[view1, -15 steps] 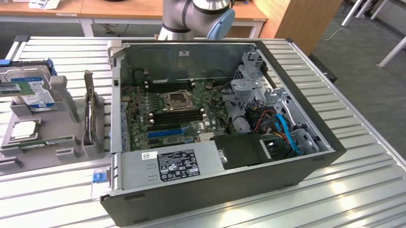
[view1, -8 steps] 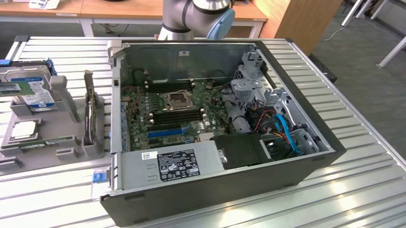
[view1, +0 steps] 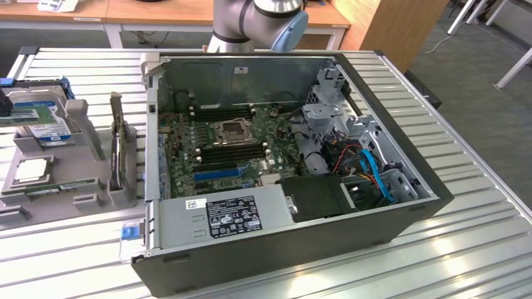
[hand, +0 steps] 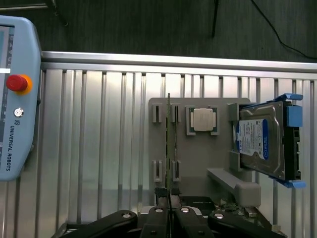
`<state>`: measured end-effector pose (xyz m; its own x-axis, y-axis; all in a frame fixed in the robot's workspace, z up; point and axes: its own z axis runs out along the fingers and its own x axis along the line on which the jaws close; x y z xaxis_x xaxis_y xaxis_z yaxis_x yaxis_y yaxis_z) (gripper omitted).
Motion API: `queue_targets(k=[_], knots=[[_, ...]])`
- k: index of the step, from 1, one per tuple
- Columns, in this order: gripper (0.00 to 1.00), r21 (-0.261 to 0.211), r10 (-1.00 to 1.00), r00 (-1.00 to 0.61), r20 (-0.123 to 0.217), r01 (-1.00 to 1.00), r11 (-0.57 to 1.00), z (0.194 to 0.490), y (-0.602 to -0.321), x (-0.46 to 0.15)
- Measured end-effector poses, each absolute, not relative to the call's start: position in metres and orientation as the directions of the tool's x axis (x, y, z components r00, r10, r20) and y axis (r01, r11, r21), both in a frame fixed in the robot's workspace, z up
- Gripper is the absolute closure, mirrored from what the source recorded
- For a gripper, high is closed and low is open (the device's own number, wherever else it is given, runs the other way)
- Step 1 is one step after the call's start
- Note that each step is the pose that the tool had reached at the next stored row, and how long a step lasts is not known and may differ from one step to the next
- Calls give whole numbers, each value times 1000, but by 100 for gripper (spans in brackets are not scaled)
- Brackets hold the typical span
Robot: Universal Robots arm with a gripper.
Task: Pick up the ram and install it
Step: 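Pick up the ram and move it above insertion slot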
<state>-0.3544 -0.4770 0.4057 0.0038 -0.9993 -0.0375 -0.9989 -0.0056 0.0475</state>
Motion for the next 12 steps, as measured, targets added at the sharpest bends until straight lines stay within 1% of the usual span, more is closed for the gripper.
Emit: queue_targets(k=[12], knots=[[89, 48, -999, 4, -38, -999, -6, 406, -477, -324]])
